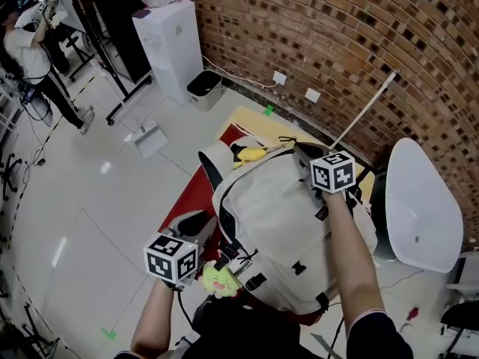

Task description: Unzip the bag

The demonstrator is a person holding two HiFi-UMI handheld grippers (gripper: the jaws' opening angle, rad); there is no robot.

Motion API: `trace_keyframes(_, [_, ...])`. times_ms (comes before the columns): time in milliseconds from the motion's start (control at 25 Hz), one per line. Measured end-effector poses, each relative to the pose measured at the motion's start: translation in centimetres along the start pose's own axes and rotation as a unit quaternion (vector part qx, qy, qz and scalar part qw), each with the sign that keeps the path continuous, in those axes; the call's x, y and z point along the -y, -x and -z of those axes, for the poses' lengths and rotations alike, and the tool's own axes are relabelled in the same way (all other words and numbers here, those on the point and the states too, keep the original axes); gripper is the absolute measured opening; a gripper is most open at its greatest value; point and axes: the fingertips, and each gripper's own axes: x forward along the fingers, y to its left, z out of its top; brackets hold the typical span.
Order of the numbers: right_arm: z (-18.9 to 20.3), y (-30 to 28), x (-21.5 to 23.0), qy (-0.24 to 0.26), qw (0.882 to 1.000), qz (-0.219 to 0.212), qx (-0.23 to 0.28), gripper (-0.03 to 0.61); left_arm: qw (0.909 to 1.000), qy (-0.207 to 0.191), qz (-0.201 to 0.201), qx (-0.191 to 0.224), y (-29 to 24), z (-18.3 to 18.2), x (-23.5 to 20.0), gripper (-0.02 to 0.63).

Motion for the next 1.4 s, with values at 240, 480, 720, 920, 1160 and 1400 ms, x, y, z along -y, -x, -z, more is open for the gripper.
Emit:
trace_keyframes(240, [-0.8, 1.5, -1.2, -0.012, 1.0, -0.006, 0.028, 0.023, 0.9829, -0.182, 0.025, -0.006, -6.5, -7.1, 3.7, 0.094])
trace_keyframes(480, [-1.5, 3.0, -2.2, -0.012, 0.998, -0.042, 0.048, 0.023, 0.9503, -0.307, -0.025, -0.042, -15.4, -8.4, 5.9, 0.112])
trace_keyframes(720, [-1.6, 3.7, -2.8, -0.009, 0.996, -0.065, 0.058, 0.023, 0.9336, -0.349, -0.059, -0.056, -17.0, -9.1, 4.3, 0.112])
trace_keyframes(920, [-1.2, 3.8, -2.7, -0.014, 0.998, -0.039, 0.049, 0.023, 0.9253, -0.375, -0.042, -0.035, -17.1, -9.7, 4.0, 0.112])
trace_keyframes(1160, [-1.3, 3.8, -2.2, -0.042, 0.998, 0.007, 0.049, 0.023, 0.929, -0.365, 0.043, -0.047, -18.3, -9.7, 3.7, 0.052])
trace_keyframes(1400, [-0.3, 3.8, 0.0, -0.078, 0.995, 0.05, 0.028, 0.023, 0.9315, -0.348, 0.089, -0.059, -17.9, -9.6, 3.9, 0.021])
